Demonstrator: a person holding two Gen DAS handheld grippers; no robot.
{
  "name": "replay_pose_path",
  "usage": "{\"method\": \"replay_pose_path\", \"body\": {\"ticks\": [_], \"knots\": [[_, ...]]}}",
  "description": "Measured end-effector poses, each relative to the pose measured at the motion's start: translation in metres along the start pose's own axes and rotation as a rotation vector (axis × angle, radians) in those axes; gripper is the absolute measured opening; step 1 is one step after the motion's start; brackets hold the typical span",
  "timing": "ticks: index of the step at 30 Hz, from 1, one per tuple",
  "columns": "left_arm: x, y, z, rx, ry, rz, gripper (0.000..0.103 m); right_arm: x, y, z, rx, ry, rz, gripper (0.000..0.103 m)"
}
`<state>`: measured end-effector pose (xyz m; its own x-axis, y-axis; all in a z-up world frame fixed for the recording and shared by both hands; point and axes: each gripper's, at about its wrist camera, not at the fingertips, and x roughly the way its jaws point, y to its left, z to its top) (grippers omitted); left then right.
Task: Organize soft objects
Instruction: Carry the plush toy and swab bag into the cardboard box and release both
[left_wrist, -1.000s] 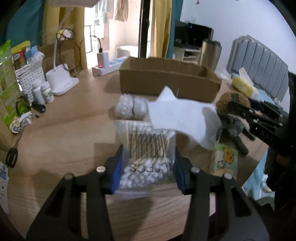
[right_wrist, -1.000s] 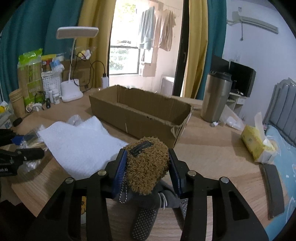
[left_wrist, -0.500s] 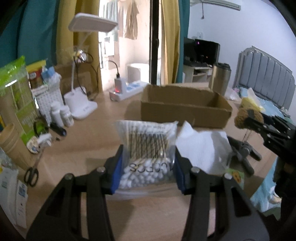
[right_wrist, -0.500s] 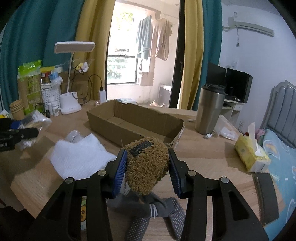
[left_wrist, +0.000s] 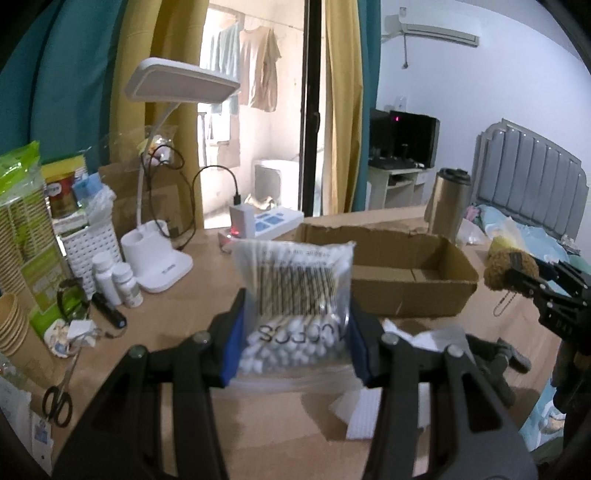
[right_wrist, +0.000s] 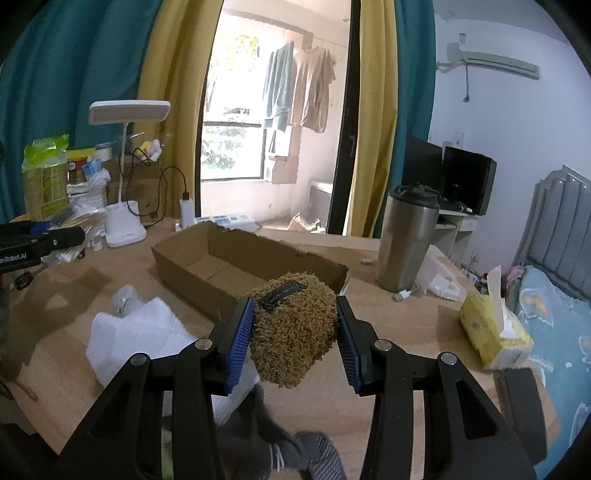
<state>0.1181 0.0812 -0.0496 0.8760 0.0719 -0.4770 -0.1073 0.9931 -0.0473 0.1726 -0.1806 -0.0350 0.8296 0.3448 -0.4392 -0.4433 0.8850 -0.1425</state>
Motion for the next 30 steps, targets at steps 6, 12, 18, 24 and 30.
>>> {"method": "replay_pose_path", "body": {"ticks": [6,12,18,24,30], "knots": [[0.018,0.010,0.011,-0.041,-0.017,-0.024,0.049,0.008,-0.005,0.010,0.011,-0.022,0.005,0.046],[0.034,0.011,0.021,-0.040,-0.038,-0.040,0.049,0.015,-0.006,0.017,0.004,-0.043,0.016,0.046],[0.055,0.010,0.030,-0.027,-0.022,-0.060,0.049,0.033,-0.005,0.026,-0.011,-0.049,0.034,0.046],[0.081,0.011,0.036,-0.037,0.016,-0.076,0.049,0.050,-0.007,0.034,-0.012,-0.039,0.042,0.046],[0.101,0.007,0.039,-0.023,0.051,-0.104,0.049,0.073,-0.008,0.038,-0.007,-0.006,0.042,0.046]]}}
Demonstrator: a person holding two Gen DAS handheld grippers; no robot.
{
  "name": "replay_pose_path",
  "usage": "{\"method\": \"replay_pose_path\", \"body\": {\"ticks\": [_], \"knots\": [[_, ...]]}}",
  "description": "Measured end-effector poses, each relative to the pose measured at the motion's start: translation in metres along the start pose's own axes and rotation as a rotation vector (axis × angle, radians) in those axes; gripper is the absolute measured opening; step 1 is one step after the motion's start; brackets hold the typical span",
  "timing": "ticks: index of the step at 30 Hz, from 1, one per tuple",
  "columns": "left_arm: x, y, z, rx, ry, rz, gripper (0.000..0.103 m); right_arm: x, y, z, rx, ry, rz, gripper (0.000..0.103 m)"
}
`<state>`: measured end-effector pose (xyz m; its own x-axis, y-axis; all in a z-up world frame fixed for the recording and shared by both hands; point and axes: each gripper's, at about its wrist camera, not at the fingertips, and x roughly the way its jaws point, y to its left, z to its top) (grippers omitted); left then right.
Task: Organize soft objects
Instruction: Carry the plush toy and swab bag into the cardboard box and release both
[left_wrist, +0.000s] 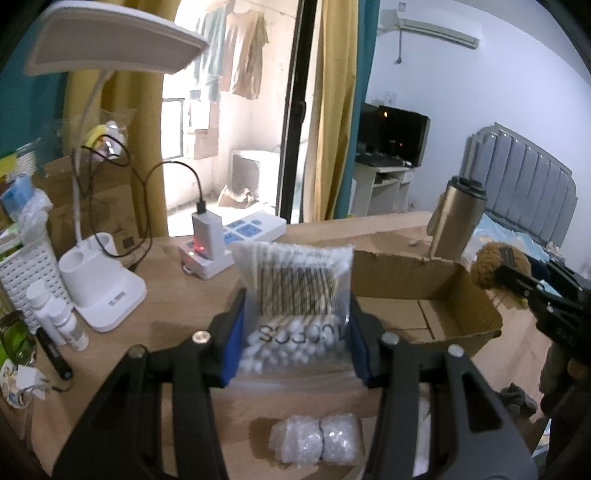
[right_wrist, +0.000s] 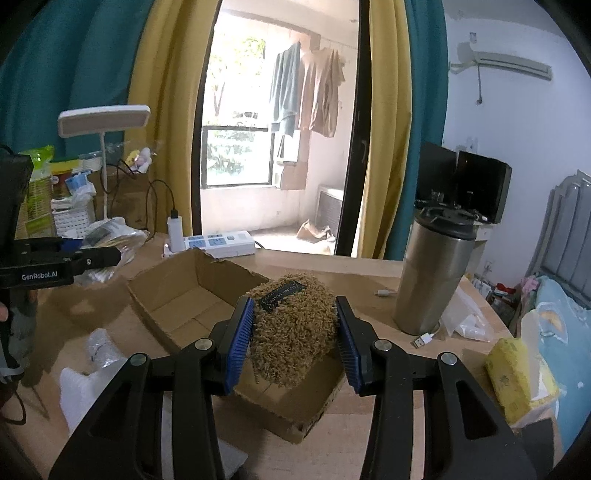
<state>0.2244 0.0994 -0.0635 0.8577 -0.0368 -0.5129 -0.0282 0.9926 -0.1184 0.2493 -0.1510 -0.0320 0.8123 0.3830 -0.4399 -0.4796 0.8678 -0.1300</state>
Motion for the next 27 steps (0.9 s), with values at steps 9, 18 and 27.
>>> {"method": "replay_pose_path", "body": {"ticks": [9,18,27], "knots": [[0.046,-0.003,0.007,0.023,0.113,-0.070,0.050,0.041,-0.003,-0.014,-0.001,0.130,0.018,0.046],[0.059,-0.003,0.007,-0.008,0.225,-0.105,0.052,0.067,-0.003,-0.025,-0.021,0.208,0.048,0.046],[0.043,-0.020,-0.003,0.034,0.293,-0.133,0.052,0.083,-0.010,-0.021,-0.048,0.236,0.120,0.046]]}}
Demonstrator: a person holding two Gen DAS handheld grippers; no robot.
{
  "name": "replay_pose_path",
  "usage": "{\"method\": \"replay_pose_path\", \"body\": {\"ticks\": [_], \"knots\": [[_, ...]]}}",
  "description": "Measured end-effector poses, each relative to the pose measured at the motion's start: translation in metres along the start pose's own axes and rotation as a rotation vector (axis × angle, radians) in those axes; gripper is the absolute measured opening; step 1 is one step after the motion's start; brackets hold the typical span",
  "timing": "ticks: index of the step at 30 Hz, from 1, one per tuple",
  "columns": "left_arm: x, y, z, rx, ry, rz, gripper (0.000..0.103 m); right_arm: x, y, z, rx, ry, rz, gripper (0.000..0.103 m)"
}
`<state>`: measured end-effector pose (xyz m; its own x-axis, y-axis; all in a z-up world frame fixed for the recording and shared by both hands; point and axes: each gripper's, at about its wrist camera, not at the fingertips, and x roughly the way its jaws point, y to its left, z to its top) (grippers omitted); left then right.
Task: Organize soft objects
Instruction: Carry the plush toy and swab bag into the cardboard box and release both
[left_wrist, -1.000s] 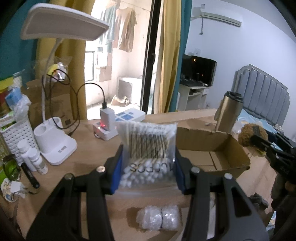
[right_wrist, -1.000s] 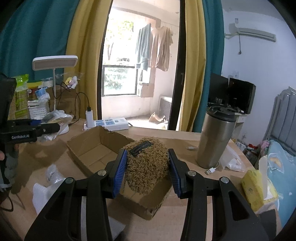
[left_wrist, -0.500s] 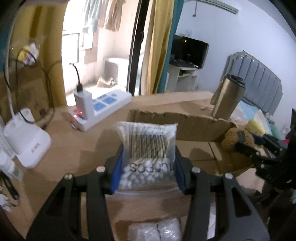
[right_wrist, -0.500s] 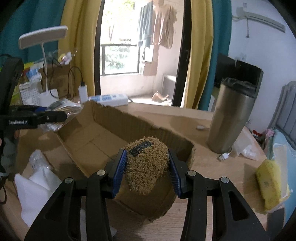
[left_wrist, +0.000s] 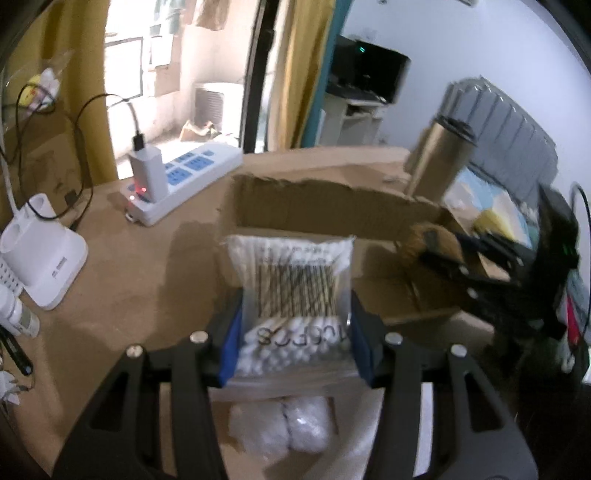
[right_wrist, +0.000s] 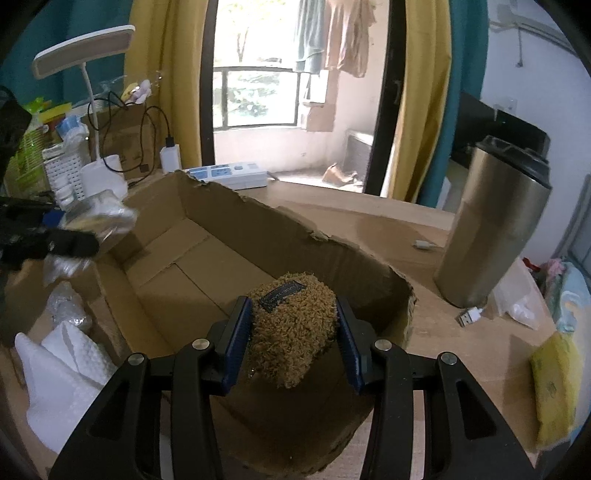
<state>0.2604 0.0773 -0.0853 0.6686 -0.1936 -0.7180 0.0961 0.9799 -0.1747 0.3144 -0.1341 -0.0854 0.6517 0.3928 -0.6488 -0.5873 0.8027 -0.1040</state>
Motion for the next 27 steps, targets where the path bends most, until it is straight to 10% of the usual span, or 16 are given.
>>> {"method": "replay_pose_path", "body": {"ticks": [9,23,27], "knots": [[0.005,0.003,0.023,0.014,-0.057,0.035,0.052,0.001,-0.003,0.001,-0.021,-0.006,0.053,0.047],[0.022,-0.009,0.000,0.031,0.066,0.026,0.052,0.003,-0.012,0.002,-0.051,-0.007,0.062,0.049],[0.010,-0.013,-0.001,0.047,-0.001,0.063,0.065,-0.010,-0.018,0.006,-0.005,-0.036,0.057,0.071]]}}
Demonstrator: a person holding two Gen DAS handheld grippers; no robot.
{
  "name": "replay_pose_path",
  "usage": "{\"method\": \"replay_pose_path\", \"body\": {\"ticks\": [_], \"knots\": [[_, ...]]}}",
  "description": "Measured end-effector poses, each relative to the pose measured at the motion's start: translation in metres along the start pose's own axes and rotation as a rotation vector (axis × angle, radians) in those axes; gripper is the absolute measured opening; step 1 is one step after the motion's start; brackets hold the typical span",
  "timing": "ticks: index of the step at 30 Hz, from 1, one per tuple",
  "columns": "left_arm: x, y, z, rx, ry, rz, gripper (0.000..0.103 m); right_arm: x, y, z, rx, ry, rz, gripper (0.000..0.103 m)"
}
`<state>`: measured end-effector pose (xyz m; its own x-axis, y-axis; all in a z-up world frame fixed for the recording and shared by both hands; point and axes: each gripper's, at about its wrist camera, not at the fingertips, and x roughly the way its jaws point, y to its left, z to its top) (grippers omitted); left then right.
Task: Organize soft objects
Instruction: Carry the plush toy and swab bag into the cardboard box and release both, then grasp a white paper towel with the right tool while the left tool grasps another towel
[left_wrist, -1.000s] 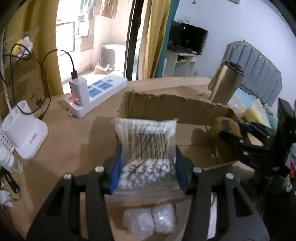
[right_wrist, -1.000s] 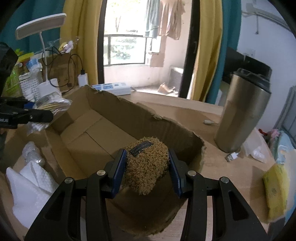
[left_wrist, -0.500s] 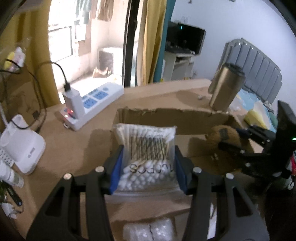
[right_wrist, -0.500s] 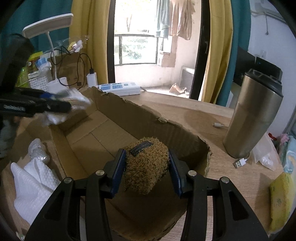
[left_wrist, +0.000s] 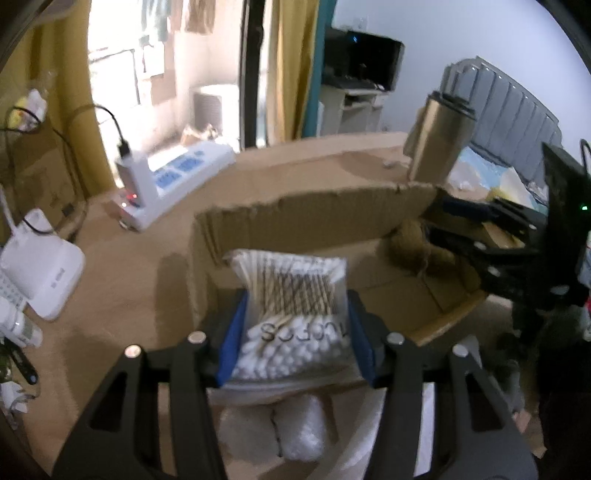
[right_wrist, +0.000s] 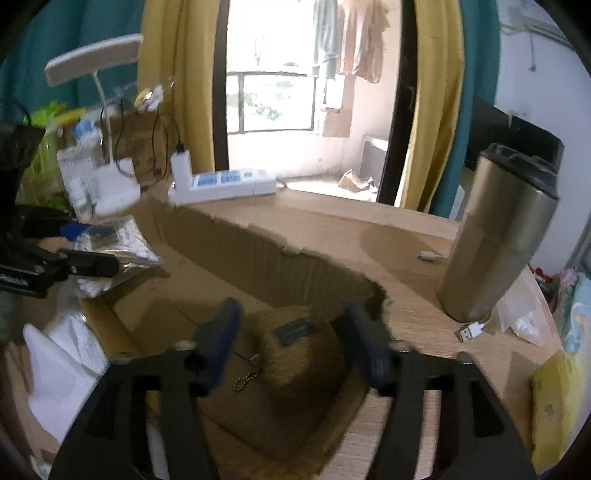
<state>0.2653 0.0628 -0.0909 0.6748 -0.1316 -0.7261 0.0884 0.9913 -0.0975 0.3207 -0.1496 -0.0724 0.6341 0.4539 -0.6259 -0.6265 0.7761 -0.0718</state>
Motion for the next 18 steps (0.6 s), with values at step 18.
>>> {"method": "replay_pose_path", "body": {"ticks": [18], "knots": [[-0.078,0.004,-0.019,-0.042,-0.238,0.016,0.087,-0.079,0.036,-0.008,-0.022,-0.106,-0.080,0.072]]}}
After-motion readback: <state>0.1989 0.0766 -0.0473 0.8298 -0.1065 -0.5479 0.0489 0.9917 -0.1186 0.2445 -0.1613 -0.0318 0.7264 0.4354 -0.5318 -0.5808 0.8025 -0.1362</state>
